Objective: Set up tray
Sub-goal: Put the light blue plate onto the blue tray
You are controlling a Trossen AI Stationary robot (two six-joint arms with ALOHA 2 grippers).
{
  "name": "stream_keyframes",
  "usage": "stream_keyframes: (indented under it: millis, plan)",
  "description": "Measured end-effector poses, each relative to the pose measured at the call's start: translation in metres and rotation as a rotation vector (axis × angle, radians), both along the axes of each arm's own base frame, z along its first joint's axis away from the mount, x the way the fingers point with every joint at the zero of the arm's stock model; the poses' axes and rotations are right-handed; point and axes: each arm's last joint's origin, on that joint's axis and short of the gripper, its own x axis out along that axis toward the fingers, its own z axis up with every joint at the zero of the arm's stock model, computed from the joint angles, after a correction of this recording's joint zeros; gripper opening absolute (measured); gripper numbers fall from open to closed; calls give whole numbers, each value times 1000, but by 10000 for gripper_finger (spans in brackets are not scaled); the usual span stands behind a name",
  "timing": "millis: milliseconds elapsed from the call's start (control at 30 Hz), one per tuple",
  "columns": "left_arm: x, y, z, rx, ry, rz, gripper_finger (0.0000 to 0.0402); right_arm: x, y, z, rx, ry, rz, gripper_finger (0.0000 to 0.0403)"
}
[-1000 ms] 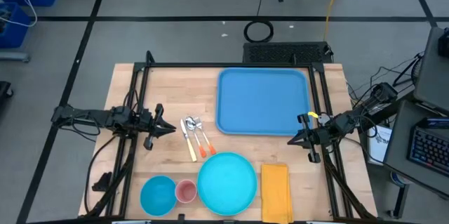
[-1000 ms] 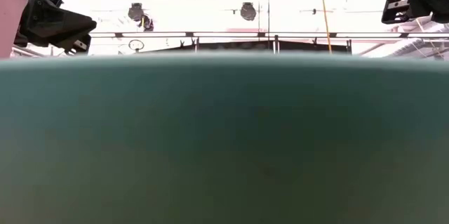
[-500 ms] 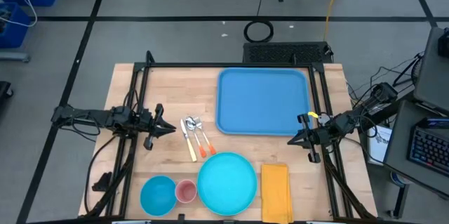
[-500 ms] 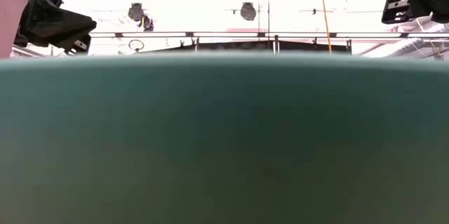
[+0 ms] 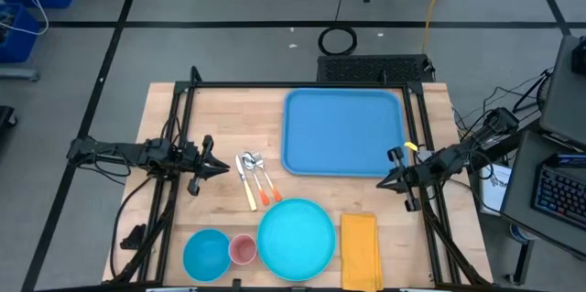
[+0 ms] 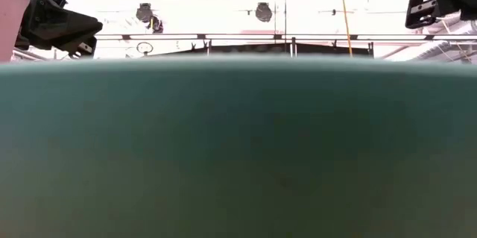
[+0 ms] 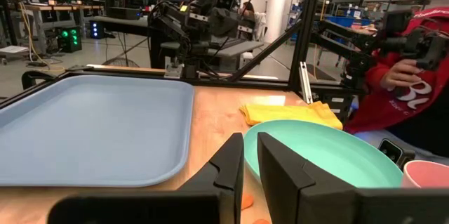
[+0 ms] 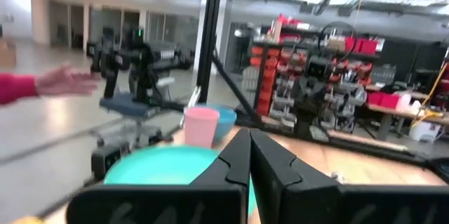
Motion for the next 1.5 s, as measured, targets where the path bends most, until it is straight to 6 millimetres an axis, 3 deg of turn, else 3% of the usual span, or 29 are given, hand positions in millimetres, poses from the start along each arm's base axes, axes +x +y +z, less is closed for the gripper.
stream_keyframes:
  millis: [133, 467, 667, 767, 1100, 1333, 1500]
  plan:
    - [0, 0, 0, 0, 0, 0, 49, -1, 0, 4, 41, -34, 3, 0]
    - [0, 2, 0, 0, 0, 69, 49, -2, -1, 11, 335, -11, 67, 0]
    - [0, 4, 0, 32, -4, 140, 49, -4, -2, 16, 345, -72, 67, 0]
    - [0, 4, 1, 64, -11, 141, 49, -4, -3, 18, 267, -117, 41, 0]
    - [0, 4, 0, 104, -12, 141, 49, -2, -16, 22, 318, -151, -309, 0]
    - [0, 4, 3, 89, -42, 142, 49, -2, -16, 22, 319, -159, -290, 0]
    - [0, 4, 10, -53, -95, 138, 49, -2, -15, 22, 397, -144, -255, 0]
